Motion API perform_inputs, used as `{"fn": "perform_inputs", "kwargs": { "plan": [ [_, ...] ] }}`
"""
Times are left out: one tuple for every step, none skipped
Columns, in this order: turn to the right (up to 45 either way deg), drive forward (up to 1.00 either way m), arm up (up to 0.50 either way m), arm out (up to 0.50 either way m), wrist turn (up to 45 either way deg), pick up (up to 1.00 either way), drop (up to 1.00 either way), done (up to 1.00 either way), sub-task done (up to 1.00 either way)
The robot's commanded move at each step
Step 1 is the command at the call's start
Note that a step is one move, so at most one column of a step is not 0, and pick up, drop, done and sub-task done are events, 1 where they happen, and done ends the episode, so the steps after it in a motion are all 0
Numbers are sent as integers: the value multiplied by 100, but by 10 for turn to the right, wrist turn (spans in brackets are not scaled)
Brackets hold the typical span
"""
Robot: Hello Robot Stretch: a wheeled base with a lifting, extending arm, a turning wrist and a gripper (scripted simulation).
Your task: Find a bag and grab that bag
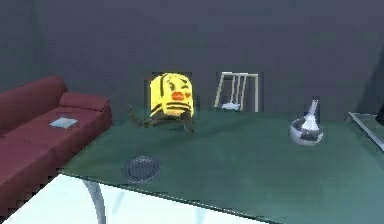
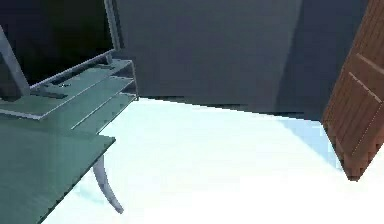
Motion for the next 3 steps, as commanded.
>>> {"fn": "perform_inputs", "kwargs": {
  "plan": [
    [-450,0,0,0,0,0,0,0,0],
    [-450,0,0,0,0,0,0,0,0],
    [330,0,0,0,0,0,0,0,0]
  ]
}}
